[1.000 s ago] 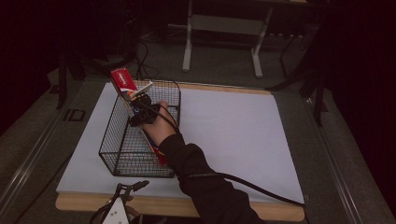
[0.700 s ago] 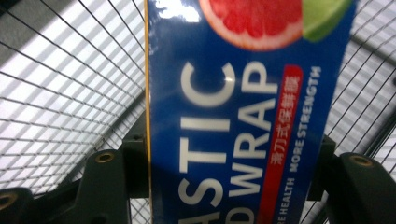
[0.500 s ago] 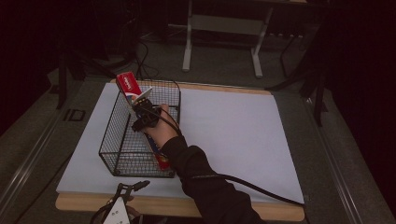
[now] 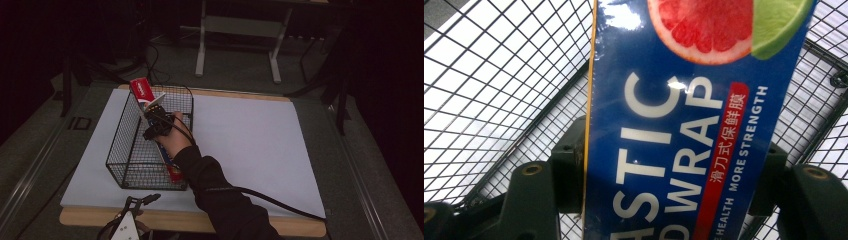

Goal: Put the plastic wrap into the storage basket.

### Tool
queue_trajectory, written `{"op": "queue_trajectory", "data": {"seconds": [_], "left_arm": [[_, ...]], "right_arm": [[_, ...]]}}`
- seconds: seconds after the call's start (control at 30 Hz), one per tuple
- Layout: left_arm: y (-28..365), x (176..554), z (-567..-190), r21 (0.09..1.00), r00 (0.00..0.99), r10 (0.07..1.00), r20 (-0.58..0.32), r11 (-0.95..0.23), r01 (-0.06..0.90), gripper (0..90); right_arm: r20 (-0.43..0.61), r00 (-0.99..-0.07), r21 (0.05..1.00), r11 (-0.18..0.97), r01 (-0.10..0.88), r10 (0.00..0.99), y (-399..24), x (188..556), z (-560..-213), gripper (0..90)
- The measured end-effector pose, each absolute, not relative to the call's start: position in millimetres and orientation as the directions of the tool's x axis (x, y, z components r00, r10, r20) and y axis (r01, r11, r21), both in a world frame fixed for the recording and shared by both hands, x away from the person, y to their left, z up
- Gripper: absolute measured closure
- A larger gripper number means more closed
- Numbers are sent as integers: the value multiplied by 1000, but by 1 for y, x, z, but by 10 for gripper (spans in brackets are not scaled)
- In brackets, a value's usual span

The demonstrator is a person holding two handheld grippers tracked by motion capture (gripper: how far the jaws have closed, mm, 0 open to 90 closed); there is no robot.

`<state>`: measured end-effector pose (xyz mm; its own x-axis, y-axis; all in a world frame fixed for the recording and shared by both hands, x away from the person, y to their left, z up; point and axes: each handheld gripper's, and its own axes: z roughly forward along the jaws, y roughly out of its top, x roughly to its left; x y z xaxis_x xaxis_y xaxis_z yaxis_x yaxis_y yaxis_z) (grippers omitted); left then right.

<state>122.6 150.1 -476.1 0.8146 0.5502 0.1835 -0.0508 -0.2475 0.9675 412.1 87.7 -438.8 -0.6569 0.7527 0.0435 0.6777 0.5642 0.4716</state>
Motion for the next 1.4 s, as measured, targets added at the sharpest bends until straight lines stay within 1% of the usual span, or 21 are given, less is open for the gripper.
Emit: {"op": "queue_trajectory", "data": {"seconds": [0.37, 0.67, 1.07, 1.17, 1.4], "left_arm": [[149, 123, -476, 966, 816, 546, 187, -254, -52, 2], [150, 123, -476, 966, 818, 545, 186, -254, -51, 2], [148, 123, -477, 963, 820, 538, 193, -264, -53, 2], [149, 123, -477, 964, 821, 538, 189, -261, -51, 2], [149, 123, -477, 963, 822, 536, 190, -264, -51, 2]], "right_arm": [[45, -645, 463, 556, 690, 763, 86, 416, -441, 365], [33, -638, 437, 563, 702, 769, 91, 421, -456, 362], [42, -639, 419, 568, 709, 768, 91, 424, -459, 352], [29, -643, 425, 573, 701, 765, 92, 424, -460, 351], [38, -655, 419, 583, 696, 755, 91, 425, -457, 324]]}}
